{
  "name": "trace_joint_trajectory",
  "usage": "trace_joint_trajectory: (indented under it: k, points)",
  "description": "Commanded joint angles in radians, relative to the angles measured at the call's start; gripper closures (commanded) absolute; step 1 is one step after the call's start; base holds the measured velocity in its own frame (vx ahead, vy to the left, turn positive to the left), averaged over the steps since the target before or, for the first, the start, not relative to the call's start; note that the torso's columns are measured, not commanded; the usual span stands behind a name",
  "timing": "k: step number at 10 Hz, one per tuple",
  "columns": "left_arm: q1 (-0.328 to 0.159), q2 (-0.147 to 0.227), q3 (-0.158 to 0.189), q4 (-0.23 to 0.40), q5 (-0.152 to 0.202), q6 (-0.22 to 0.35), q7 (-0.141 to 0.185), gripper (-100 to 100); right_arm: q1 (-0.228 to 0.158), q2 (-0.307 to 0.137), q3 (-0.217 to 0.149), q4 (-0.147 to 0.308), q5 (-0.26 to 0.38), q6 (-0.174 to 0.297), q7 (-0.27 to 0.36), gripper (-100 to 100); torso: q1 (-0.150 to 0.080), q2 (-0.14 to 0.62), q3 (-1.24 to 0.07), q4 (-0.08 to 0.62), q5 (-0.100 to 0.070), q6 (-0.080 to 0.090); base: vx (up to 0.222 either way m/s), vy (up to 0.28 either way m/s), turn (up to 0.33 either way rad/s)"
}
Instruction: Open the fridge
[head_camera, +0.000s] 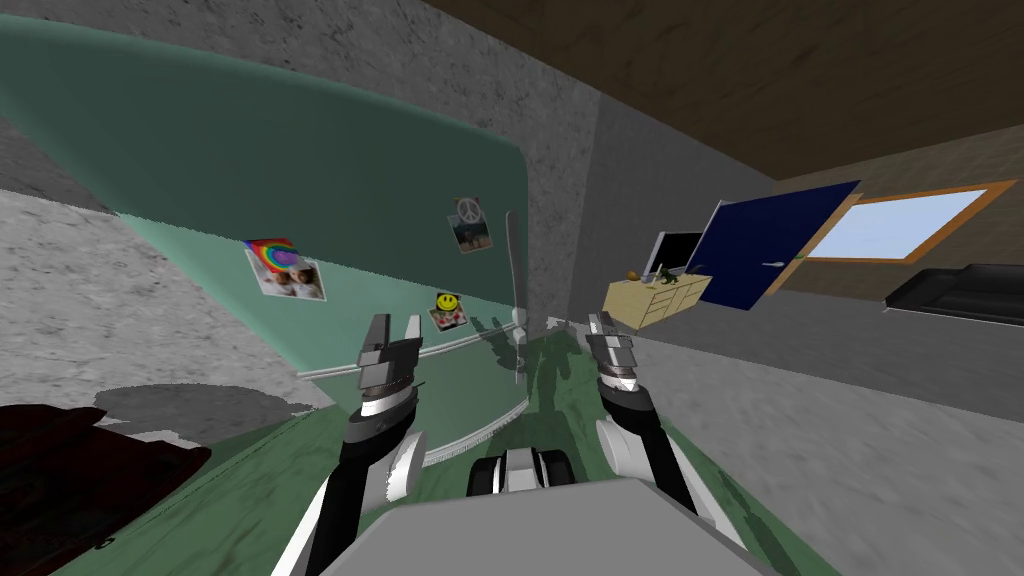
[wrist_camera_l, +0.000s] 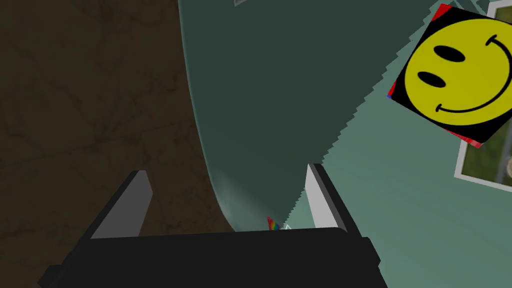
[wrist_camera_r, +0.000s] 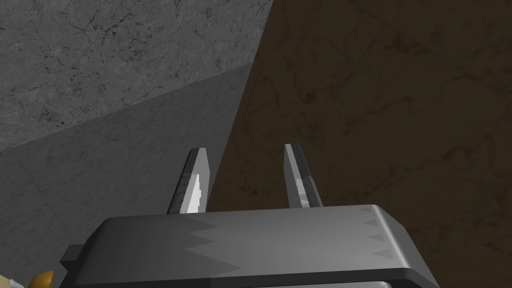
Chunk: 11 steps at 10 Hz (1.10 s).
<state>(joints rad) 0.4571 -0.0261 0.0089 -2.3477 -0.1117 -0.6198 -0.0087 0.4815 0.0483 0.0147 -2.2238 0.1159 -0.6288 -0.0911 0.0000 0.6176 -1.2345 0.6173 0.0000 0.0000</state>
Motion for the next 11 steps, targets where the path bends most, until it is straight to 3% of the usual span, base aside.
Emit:
trace_joint_trajectory:
  k: [1,3,7,11]
  points:
    - [0.000,0.042,0.002,0.008,0.002,-0.003,-0.001,-100,0.000,0.000,0.000,0.000,0.000,0.000,0.000,0,0.000,0.074,-0.148,0.074,0.000,0.000,0.017,-0.020,0.014]
    - [-0.001,0.096,0.005,0.027,0.005,-0.009,-0.003,-100,0.000,0.000,0.000,0.000,0.000,0.000,0.000,0,-0.002,0.116,-0.237,0.116,0.000,0.000,0.031,-0.061,0.033]
    - [-0.004,0.178,0.020,0.098,0.020,-0.034,-0.010,-100,0.000,0.000,0.000,0.000,0.000,0.000,0.000,0,-0.001,0.120,-0.242,0.121,0.000,0.000,0.051,-0.116,0.048]
    - [-0.008,0.192,0.039,0.195,0.039,-0.066,-0.019,-100,0.000,0.000,0.000,0.000,0.000,0.000,0.000,0,-0.001,0.119,-0.242,0.120,0.000,0.000,0.092,-0.201,0.080]
